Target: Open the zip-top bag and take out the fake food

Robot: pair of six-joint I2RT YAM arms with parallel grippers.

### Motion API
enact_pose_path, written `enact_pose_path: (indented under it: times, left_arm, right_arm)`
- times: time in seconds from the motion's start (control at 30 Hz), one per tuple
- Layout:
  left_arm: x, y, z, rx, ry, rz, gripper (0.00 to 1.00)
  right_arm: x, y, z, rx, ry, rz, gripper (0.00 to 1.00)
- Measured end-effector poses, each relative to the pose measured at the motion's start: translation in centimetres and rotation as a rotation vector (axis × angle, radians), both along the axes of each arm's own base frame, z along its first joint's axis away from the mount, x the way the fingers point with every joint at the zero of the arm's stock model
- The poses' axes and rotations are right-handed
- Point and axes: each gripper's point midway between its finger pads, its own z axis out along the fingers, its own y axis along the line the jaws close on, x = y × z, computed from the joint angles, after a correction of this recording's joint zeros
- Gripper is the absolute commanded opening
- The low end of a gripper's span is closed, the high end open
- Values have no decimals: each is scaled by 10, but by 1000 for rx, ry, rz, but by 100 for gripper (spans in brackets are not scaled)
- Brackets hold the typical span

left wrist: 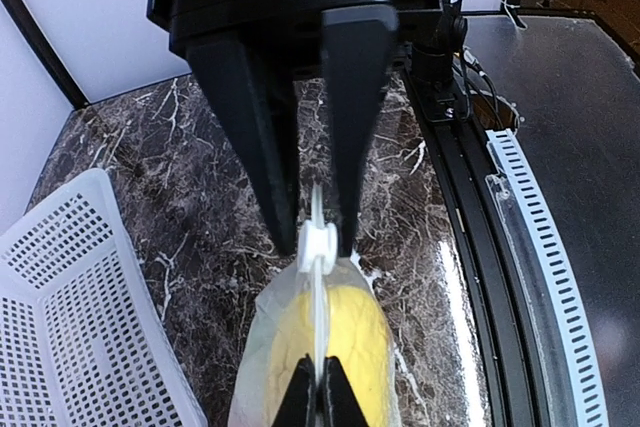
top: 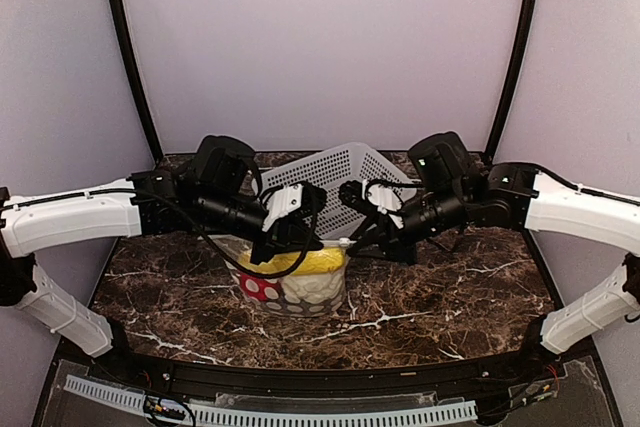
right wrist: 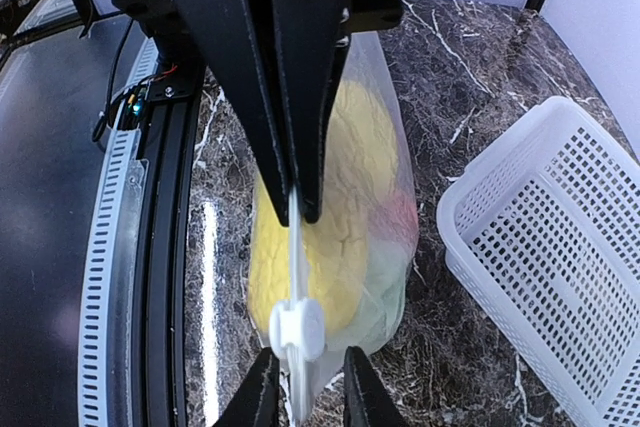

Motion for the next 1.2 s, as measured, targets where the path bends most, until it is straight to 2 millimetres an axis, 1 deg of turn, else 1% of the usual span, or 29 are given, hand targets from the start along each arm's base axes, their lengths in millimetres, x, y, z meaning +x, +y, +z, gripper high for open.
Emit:
enact_pose_path:
  times: [0.07, 0.17, 0.3, 0.43, 0.5, 0.6, 0.7, 0.83, 0.93, 1.13, 1.2]
  left_arm:
    - [-1, 5, -1, -14, -16, 10, 1]
    - [-5, 13, 2, -52, -37, 22, 1]
    - [-10, 18, 2, -92, -34, 30, 1]
    - [-10, 15, 1, -122, -18, 32, 1]
    - [-10, 14, 0, -136, -11, 34, 1]
    - [-11, 13, 1, -149, -3, 36, 1]
    - [-11, 12, 3, -157, 5, 37, 1]
    - [-12, 12, 3, -164, 16, 36, 1]
    - [-12, 12, 2, -165, 23, 39, 1]
    - [-12, 12, 3, -169, 24, 41, 1]
    - [-12, 12, 3, -169, 24, 41, 1]
  right_arm:
    - [0, -1, 3, 25, -14, -7, 37]
    - [-5, -9, 6, 74, -27, -25, 42]
    - [-11, -24, 8, 153, -35, -56, 44]
    - [-10, -23, 13, 217, -43, -70, 44]
    - [-9, -20, 18, 246, -47, -67, 42]
    - [-8, -13, 23, 283, -47, -56, 35]
    - [-7, -8, 19, 281, -32, -41, 27]
    - [-7, -3, 11, 265, -14, -24, 25]
    - [-8, -2, 9, 263, -9, -19, 25]
    - [-8, 1, 16, 276, -14, -6, 20]
    - [-8, 2, 18, 279, -12, -2, 16]
